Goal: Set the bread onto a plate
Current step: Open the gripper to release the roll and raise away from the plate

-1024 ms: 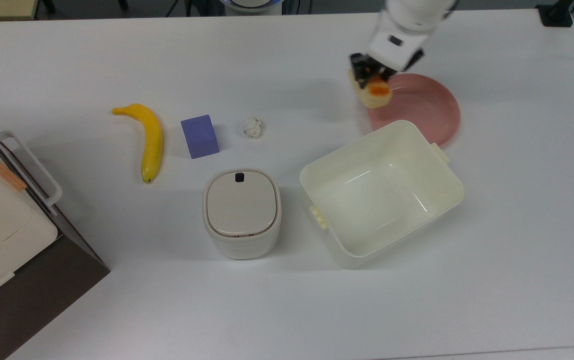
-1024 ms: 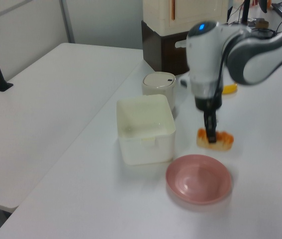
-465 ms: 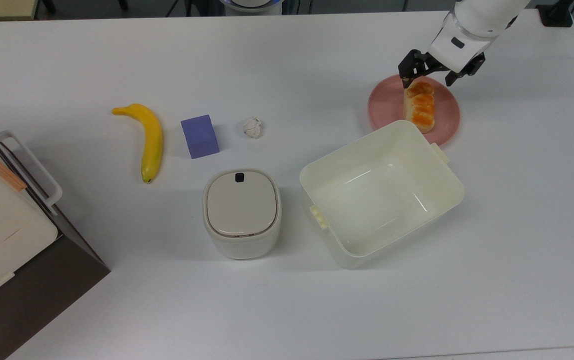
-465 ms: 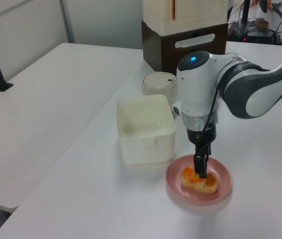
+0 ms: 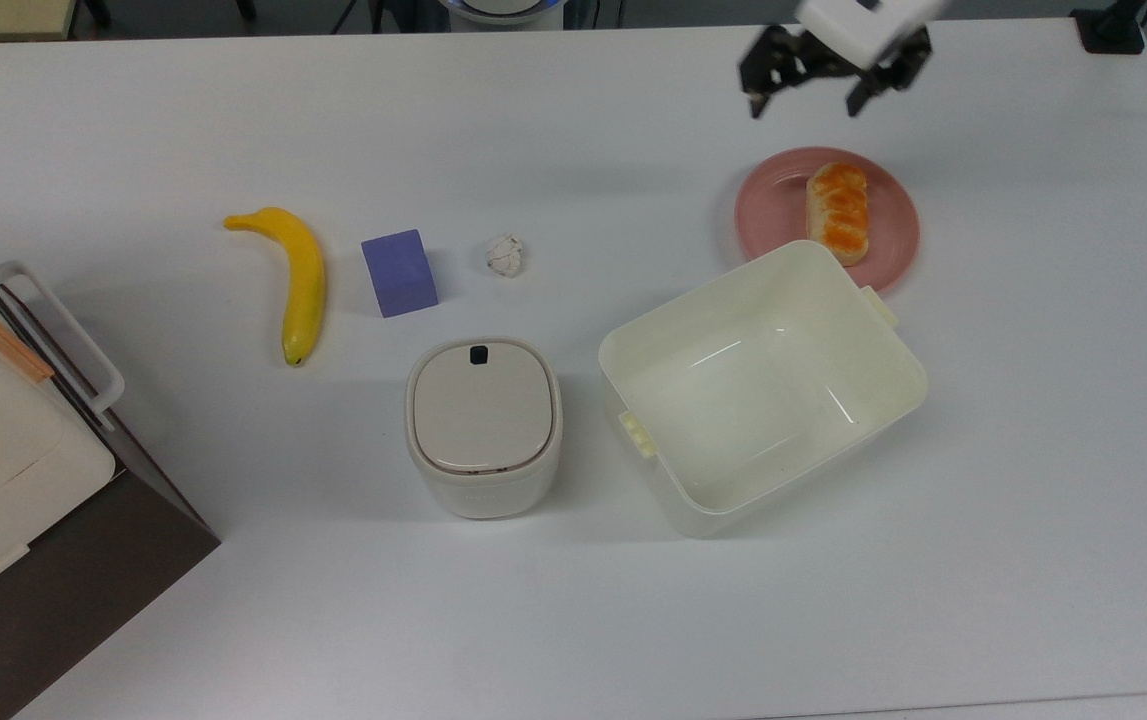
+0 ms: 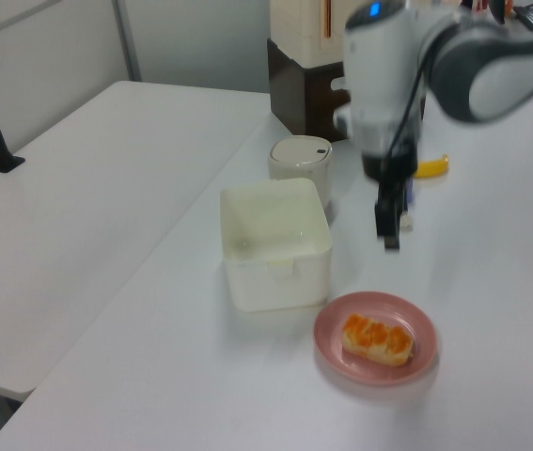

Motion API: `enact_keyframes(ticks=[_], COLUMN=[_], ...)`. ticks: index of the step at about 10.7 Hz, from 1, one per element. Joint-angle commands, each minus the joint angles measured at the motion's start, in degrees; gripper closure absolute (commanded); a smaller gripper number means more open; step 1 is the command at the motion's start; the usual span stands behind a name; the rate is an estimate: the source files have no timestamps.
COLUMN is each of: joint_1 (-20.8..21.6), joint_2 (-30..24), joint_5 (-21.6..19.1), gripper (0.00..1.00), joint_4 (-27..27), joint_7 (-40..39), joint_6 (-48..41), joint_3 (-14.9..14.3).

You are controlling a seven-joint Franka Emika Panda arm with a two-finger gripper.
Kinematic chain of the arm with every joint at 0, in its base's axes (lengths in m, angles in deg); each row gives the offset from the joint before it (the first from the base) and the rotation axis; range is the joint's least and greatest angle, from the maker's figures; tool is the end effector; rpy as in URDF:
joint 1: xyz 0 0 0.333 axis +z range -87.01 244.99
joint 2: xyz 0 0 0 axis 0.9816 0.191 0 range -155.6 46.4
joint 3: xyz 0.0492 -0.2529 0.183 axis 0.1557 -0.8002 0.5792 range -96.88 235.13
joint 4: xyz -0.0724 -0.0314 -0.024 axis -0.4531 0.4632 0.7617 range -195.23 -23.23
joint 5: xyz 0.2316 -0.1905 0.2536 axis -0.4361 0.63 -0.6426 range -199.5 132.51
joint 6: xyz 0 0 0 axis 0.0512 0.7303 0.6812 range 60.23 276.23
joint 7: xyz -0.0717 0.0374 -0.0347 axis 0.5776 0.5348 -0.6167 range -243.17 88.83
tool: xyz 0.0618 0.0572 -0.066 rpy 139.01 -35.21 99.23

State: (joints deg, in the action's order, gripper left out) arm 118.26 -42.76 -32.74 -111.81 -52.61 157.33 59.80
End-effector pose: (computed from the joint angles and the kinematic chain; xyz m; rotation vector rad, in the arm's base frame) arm 0.5248 0.3094 0.4925 3.0272 0.1474 -0.1601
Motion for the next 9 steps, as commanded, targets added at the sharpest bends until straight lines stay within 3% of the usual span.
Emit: enact_keyframes(ticks=[1, 5, 9], joint_1=[-13.38, -25.88, -30.65], joint_2=[-10.34, -10.09, -9.74], joint_5=[0.13, -0.57, -2.85], gripper=[0.00, 0.00, 0.00], joint_4=[-4.63, -4.19, -2.08], joint_7=[-8.01, -18.02, -18.14], joint_6=[-2.49, 0.74, 1.98], joint_3=[0.01, 0.01, -0.08])
